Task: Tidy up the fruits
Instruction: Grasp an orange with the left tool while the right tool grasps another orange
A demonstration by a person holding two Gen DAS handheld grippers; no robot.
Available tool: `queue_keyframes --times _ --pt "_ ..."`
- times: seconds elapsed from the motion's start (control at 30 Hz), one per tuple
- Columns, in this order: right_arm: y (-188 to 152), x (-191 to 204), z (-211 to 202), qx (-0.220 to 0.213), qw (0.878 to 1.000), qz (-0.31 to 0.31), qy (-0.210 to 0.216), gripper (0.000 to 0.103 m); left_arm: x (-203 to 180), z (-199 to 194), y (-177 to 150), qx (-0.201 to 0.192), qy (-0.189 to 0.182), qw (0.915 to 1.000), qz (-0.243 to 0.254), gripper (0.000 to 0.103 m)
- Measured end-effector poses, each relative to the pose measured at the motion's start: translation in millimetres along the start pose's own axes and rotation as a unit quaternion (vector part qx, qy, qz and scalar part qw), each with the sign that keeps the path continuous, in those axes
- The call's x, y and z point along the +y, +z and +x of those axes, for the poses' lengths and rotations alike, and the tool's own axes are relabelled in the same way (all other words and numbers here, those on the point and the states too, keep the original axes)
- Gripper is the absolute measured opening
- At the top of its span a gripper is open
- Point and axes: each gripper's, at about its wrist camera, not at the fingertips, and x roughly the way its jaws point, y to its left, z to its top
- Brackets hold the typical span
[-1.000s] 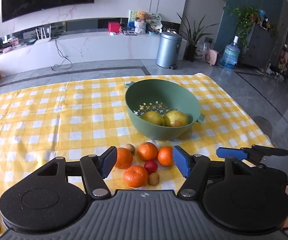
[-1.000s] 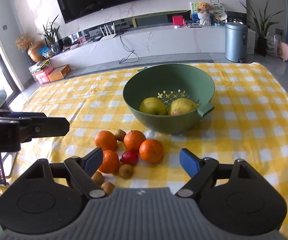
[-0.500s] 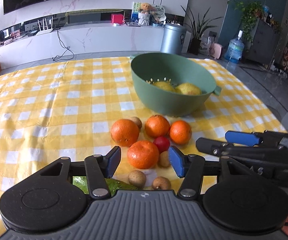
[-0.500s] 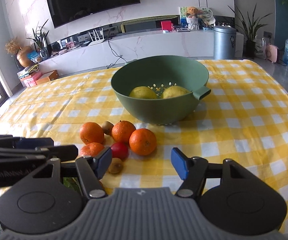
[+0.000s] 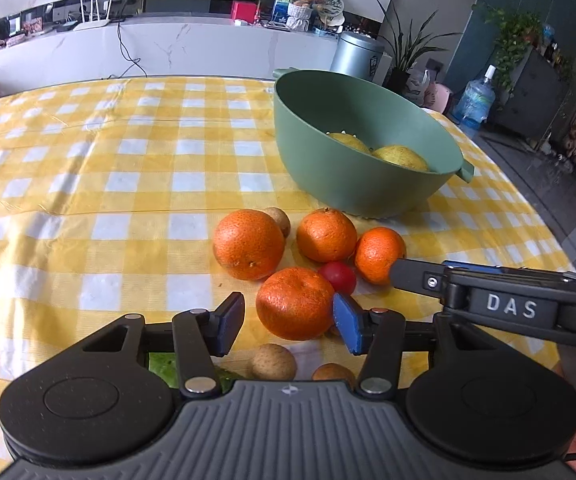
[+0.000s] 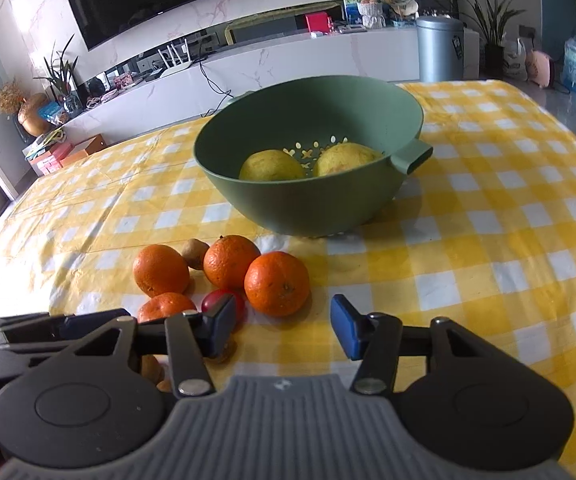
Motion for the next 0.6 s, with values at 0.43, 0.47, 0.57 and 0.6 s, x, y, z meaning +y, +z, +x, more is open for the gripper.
queue_keyframes --times 0.43,0.47,0.57,0.6 --pt "5.6 1.6 23.7 0.017 1.0 0.012 0.004 0.05 -5.6 10.3 -2.9 -0.001 0.004 0.9998 0.017 0.056" --pt "5.5 1.6 24.7 0.018 1.0 0.012 0.003 0.05 -5.0 10.5 -3.0 -0.001 0.004 0.9999 0.016 0.055" --pt "6.0 1.3 27.9 0.021 1.0 0.014 0.003 0.049 -2.1 10.7 -2.0 -0.002 0.0 1.0 0.007 0.055" --pt "6.2 1.0 29.7 0.022 1.0 0.015 0.003 0.048 -1.2 10.5 -1.8 -0.003 -0.001 1.0 0.004 0.055"
